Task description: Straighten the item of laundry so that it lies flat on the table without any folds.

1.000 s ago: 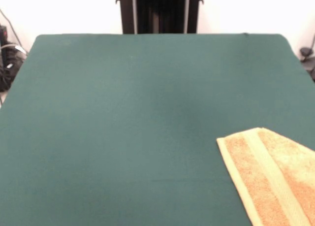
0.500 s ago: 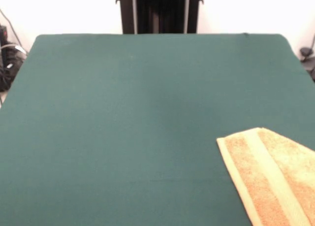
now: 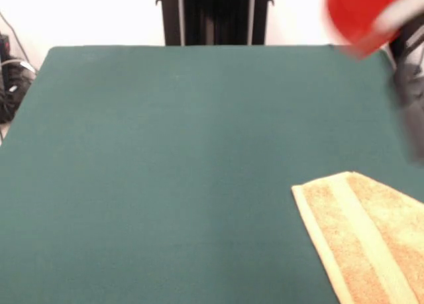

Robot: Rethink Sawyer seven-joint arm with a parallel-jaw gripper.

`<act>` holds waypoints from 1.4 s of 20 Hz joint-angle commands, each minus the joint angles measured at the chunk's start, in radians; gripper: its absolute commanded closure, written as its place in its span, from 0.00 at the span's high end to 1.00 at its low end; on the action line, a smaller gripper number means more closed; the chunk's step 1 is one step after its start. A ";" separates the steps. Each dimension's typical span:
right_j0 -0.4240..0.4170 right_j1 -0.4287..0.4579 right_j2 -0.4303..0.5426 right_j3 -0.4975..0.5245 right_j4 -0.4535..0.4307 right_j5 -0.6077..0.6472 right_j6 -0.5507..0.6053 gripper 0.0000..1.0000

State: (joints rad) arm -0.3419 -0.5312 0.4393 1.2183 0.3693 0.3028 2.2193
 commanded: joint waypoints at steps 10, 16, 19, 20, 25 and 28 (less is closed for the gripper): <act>0.024 0.134 -0.174 0.038 -0.266 0.056 -0.027 1.00; 0.010 0.083 -0.113 0.114 -0.293 0.053 0.018 1.00; 0.020 0.061 -0.100 0.115 -0.276 0.083 0.047 1.00; 0.023 0.051 -0.103 0.115 -0.274 0.099 0.051 1.00; 0.017 0.016 -0.086 0.127 -0.247 0.129 0.064 1.00; 0.040 0.003 -0.096 0.144 -0.253 0.053 0.102 1.00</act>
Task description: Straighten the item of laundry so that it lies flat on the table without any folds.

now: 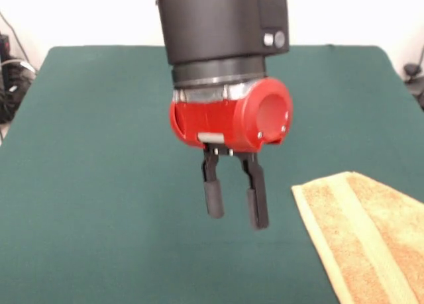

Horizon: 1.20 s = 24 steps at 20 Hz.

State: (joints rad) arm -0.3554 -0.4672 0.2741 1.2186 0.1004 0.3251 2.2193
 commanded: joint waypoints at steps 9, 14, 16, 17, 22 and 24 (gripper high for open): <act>0.145 -0.021 0.009 0.169 -0.008 -0.175 0.197 1.00; 0.194 0.016 -0.036 0.168 0.004 -0.276 0.214 1.00; 0.175 0.025 -0.006 0.183 -0.003 -0.297 0.195 1.00; 0.156 0.027 0.020 0.194 -0.010 -0.303 0.181 1.00; -0.032 0.051 0.265 0.280 -0.094 -0.311 0.077 1.00; -0.096 0.073 0.340 0.303 -0.137 -0.321 0.049 1.00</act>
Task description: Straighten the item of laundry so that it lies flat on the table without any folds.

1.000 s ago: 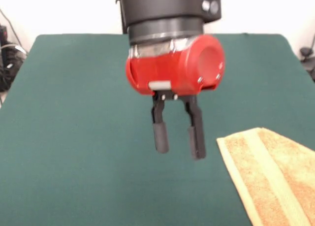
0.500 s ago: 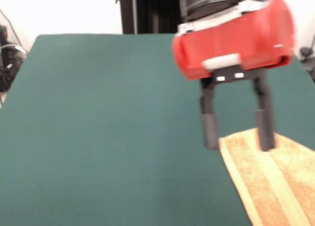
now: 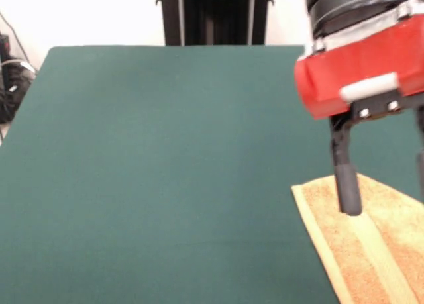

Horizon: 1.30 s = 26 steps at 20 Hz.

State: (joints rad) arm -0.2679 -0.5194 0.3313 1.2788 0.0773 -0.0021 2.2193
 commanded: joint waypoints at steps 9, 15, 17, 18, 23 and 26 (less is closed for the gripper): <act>-0.346 0.192 0.438 0.259 -0.257 0.104 -0.067 1.00; -0.145 0.139 0.217 0.184 -0.218 0.011 0.102 1.00; -0.078 0.129 0.137 0.159 -0.179 0.001 0.138 1.00; -0.038 0.126 0.087 0.143 -0.155 0.002 0.154 1.00; 0.121 0.146 -0.130 0.090 -0.056 -0.062 0.188 1.00; 0.155 0.161 -0.173 0.092 -0.032 -0.101 0.182 1.00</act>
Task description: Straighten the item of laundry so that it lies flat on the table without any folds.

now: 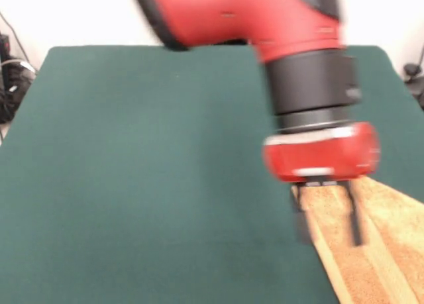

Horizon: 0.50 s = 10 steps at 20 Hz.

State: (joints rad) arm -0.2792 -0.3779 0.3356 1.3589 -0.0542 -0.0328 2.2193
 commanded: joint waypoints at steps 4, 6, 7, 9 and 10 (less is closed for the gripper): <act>0.164 0.020 -0.177 0.038 0.091 -0.103 0.166 1.00; 0.120 0.012 -0.134 0.060 0.052 -0.104 0.150 1.00; 0.084 0.008 -0.096 0.076 0.017 -0.109 0.136 1.00; 0.016 0.007 -0.025 0.103 -0.045 -0.134 0.125 1.00; -0.011 0.006 0.001 0.112 -0.068 -0.132 0.116 1.00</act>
State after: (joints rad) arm -0.1525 -0.3747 0.2677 1.3718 -0.0523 -0.1391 2.2193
